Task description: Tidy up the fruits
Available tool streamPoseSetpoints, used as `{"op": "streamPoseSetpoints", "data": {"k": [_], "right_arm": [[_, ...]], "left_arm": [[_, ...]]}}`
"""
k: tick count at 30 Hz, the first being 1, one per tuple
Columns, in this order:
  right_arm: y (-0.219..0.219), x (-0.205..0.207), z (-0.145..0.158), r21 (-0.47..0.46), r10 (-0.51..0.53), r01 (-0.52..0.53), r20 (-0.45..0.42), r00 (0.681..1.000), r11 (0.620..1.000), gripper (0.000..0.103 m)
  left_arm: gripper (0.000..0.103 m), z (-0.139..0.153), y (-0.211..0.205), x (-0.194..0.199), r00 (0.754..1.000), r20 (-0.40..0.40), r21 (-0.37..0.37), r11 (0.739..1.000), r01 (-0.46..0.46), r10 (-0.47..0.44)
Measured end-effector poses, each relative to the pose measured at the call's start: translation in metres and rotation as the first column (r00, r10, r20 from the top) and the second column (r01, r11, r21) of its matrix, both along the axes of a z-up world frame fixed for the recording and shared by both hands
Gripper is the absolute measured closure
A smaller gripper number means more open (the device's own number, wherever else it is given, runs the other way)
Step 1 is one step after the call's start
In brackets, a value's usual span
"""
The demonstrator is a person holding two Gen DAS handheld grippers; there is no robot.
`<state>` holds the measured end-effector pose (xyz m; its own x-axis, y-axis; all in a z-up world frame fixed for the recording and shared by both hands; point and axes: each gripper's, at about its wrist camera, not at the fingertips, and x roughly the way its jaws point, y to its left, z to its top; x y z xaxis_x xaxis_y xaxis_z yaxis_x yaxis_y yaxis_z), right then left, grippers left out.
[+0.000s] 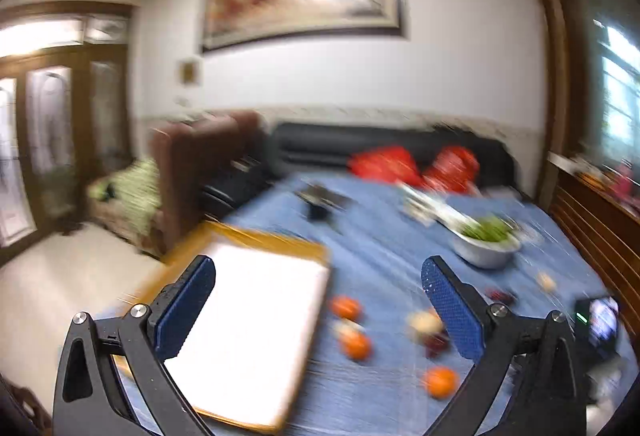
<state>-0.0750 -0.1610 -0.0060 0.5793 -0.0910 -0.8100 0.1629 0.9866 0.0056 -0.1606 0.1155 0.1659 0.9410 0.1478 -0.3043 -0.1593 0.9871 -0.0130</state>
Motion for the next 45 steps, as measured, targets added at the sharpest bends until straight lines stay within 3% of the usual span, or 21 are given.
{"op": "streamPoseSetpoints", "data": {"k": [4, 8, 12, 15, 17, 20, 21, 26, 29, 31, 34, 37, 42, 43, 45], "right_arm": [[0.0, 0.0, 0.0, -0.001, 0.0, 0.0, -0.001, 1.0, 1.0, 0.0], [0.0, 0.002, 0.002, 0.006, 0.001, -0.001, -0.036, 0.999, 1.0, 0.0], [0.003, -0.005, 0.003, 0.007, 0.015, -0.014, -0.06, 0.998, 1.0, 0.0], [0.006, -0.015, 0.002, 0.004, 0.033, -0.033, -0.062, 0.998, 0.999, 0.0], [0.006, -0.018, 0.002, 0.006, 0.048, -0.047, -0.071, 0.996, 0.999, 0.0], [0.004, -0.023, 0.006, 0.008, 0.044, -0.043, -0.097, 0.994, 0.999, 0.005], [0.006, -0.027, 0.011, 0.004, 0.045, -0.045, -0.084, 0.995, 0.999, 0.01], [0.036, -0.052, 0.062, 0.04, 0.166, -0.171, 0.109, 0.98, 0.984, 0.011], [0.066, -0.051, 0.073, 0.088, 0.275, -0.289, 0.144, 0.951, 0.953, 0.023], [0.088, -0.045, 0.069, 0.101, 0.34, -0.354, 0.132, 0.931, 0.93, 0.04], [0.118, -0.033, 0.052, 0.11, 0.414, -0.424, 0.103, 0.904, 0.899, 0.05], [0.134, -0.022, 0.039, 0.138, 0.453, -0.461, 0.085, 0.887, 0.876, 0.054], [0.142, -0.012, 0.023, 0.129, 0.465, -0.472, 0.085, 0.881, 0.872, 0.055], [0.143, -0.012, 0.022, 0.128, 0.466, -0.475, 0.091, 0.88, 0.871, 0.057], [0.14, -0.012, 0.018, 0.121, 0.462, -0.472, 0.102, 0.881, 0.873, 0.062]], "left_arm": [[0.0, 0.002, 0.029, -0.003, 1.0, -0.001, -0.027, 1.0, -0.014, 0.014], [0.0, -0.011, 0.035, -0.013, 0.999, 0.007, 0.03, 0.998, -0.054, 0.054], [0.0, -0.018, 0.045, -0.023, 0.996, 0.01, 0.034, 0.996, -0.086, 0.086], [0.0, -0.022, 0.054, -0.014, 0.994, -0.056, 0.001, 0.996, -0.092, 0.091], [0.0, -0.027, 0.063, -0.01, 0.993, -0.109, -0.061, 0.997, -0.043, 0.036], [0.0, -0.033, 0.074, -0.011, 0.991, -0.131, -0.114, 0.993, -0.025, 0.01], [0.0, -0.035, 0.079, -0.013, 0.992, -0.124, -0.124, 0.992, -0.026, 0.011], [0.0, -0.04, 0.085, -0.016, 0.993, -0.117, -0.124, 0.992, -0.015, 0.001], [0.0, -0.038, 0.085, -0.015, 0.991, -0.132, -0.129, 0.992, -0.01, -0.007], [0.0, -0.037, 0.085, -0.014, 0.988, -0.151, -0.134, 0.991, -0.007, -0.014], [0.0, -0.036, 0.083, -0.014, 0.984, -0.172, -0.132, 0.991, 0.01, -0.033], [0.0, -0.038, 0.074, -0.008, 0.978, -0.197, -0.123, 0.991, 0.048, -0.072], [0.001, -0.046, 0.055, 0.008, 0.955, -0.246, -0.144, 0.981, 0.133, -0.165], [0.002, -0.048, 0.049, 0.012, 0.948, -0.254, -0.146, 0.977, 0.158, -0.191], [0.016, -0.053, 0.037, 0.018, 0.934, -0.27, -0.145, 0.969, 0.199, -0.232]]}}
